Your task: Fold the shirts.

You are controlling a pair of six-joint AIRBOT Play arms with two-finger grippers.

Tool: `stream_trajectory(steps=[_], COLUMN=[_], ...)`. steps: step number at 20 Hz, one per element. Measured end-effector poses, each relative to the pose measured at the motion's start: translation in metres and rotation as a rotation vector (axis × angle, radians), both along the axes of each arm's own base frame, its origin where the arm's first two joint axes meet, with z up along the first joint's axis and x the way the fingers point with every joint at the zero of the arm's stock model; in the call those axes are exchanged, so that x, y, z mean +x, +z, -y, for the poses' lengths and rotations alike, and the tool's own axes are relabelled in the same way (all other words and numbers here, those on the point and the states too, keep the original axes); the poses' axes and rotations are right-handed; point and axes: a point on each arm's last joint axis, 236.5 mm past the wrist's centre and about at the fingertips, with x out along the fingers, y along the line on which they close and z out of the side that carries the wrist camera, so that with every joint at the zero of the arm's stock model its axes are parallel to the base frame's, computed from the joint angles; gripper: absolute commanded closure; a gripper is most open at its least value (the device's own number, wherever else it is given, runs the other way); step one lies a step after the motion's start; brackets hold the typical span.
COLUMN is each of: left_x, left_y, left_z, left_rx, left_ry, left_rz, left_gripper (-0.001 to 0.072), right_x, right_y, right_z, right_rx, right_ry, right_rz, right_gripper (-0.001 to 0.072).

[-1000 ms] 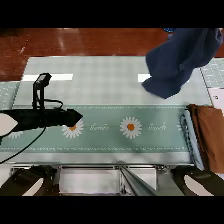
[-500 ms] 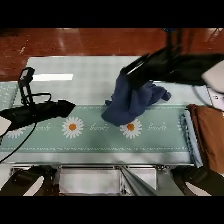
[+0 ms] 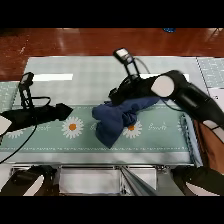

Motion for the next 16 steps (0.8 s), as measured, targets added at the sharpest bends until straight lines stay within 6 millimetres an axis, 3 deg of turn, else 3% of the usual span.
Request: stream_trajectory(steps=[2,4,6,8,11,16], left_x=[-0.015,-0.026,-0.031,-0.026,-0.008,0.017], left_y=[-0.021,-0.041,-0.056,-0.060,-0.048,-0.050], left_z=[0.007,0.019,0.034,0.051,0.081,0.126], left_rx=[-0.039,-0.100,-0.178,-0.270,-0.435,-0.511], left_ry=[-0.003,-0.006,-0.017,-0.038,-0.082,-0.196], left_rz=[-0.080,-0.146,-0.184,-0.186,-0.129,-0.077], left_gripper=[0.0202,0.0202,0.0202,0.0202,0.0201,0.0201], right_x=[0.038,0.061,0.057,0.033,-0.001,-0.015], right_y=[0.018,0.016,-0.006,-0.041,-0.080,-0.119], right_z=[0.071,0.169,0.257,0.316,0.351,0.349], right_rx=[-0.066,-0.120,-0.096,-0.013,0.132,0.223], right_ry=[-0.170,-0.406,-0.635,-0.792,-0.892,-0.902], right_rz=[0.058,0.038,-0.064,-0.196,-0.326,-0.411], right_gripper=[0.0330,0.0356,0.0356,0.0325,0.0295,0.0296])
